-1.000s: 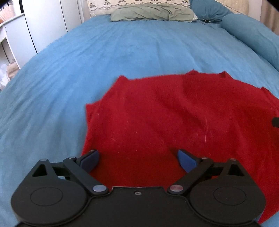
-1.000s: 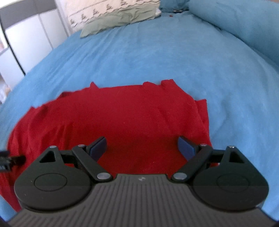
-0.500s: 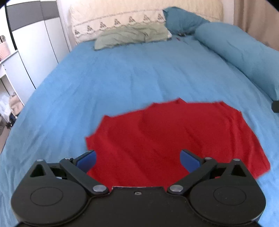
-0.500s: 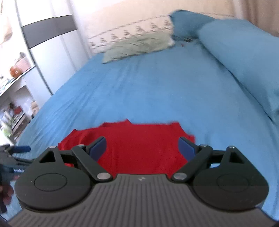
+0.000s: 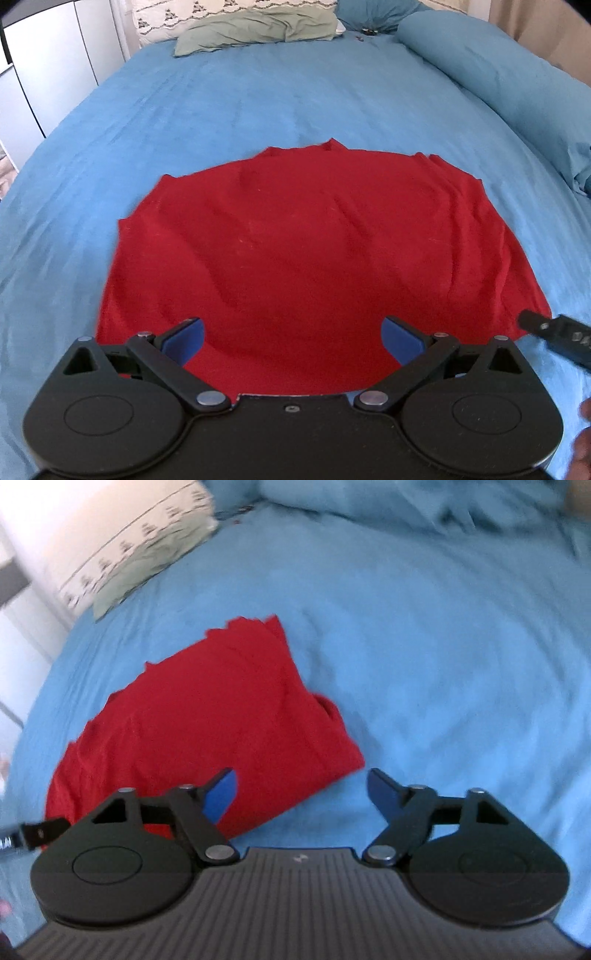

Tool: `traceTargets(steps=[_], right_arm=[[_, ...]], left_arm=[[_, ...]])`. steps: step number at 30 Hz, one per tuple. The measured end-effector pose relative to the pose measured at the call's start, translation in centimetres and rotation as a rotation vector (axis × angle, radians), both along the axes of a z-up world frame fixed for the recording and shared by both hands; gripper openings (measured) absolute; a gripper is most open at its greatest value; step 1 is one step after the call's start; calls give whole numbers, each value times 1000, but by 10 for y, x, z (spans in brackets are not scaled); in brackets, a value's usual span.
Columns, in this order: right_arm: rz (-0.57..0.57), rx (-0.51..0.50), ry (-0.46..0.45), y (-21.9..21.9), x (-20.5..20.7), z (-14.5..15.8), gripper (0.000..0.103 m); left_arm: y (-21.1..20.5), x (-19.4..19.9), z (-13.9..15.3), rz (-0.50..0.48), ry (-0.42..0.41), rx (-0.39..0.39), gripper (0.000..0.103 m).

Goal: Fold small clothes

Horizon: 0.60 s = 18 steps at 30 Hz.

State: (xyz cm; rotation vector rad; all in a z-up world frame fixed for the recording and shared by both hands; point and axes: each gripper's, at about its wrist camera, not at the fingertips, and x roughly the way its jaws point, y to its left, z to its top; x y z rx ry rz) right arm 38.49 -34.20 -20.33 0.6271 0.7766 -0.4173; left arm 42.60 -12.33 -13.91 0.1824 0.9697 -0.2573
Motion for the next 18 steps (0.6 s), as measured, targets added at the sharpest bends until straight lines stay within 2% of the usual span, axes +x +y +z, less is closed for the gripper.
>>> traceTargets(steps=[5,9,11,15,17,18], right_arm=[[-94,44,-34,3,4,-31,85],[-111,26,-45,-1,18,-34,80],[-132,40,-49,-6,22,-36,75],[-165,71,-66,-12,25,-37,71],[-134,59,-73,-8,26,-32,54],[-112,59,-81,-6,27,-30,52]], left_arm=[[-6,7,-7,5,6,-7,103],[-5,15,-10,20,-6,-13,103],[-4,20,-11,29,-11,-12,103],[2,31,-17,55,-21,-25,103],[7,39,-24,78,-16,-16,103],[12,45,-27,95,-14,-12,103]])
